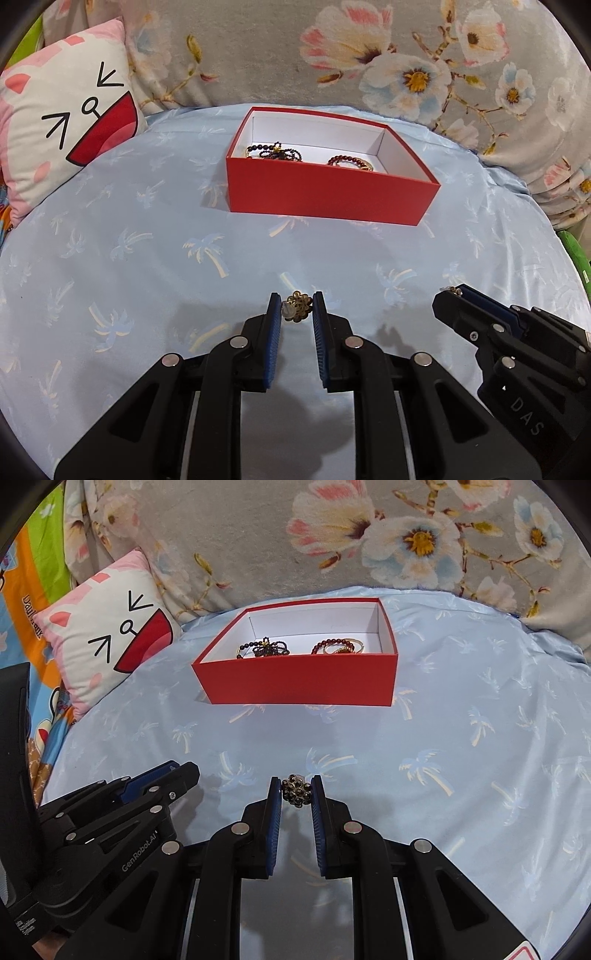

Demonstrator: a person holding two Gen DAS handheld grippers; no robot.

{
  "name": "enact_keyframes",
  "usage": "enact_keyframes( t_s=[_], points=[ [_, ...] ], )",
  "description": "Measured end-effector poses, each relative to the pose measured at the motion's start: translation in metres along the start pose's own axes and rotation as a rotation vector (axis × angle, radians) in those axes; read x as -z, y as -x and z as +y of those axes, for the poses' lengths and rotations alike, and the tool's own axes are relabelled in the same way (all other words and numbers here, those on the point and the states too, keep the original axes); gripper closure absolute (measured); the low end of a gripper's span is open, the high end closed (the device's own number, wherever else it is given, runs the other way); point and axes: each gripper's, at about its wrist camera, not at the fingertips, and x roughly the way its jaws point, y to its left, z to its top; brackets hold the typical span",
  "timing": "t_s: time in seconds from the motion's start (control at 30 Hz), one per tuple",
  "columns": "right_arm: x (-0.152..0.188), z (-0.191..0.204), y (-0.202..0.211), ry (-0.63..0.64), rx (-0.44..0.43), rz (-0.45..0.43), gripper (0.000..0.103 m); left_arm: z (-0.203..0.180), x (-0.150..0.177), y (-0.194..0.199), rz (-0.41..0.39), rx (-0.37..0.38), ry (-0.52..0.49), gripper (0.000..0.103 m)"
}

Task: Organize jewelry
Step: 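Carry both charms into the red box and lower them inside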

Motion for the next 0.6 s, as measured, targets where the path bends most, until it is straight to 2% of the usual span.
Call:
enact_keyframes(
  t_s=[0.23,0.6],
  points=[
    [-0.008,-0.005,0.016,0.003,0.014,-0.037,0.088,-0.012,-0.010,0.004,-0.013,0.007,-0.017,0.086],
    [-0.045,-0.011,0.020,0.011,0.029,-0.102,0.088,-0.023,-0.062,0.003,-0.070,-0.010,-0.045,0.086]
  ],
)
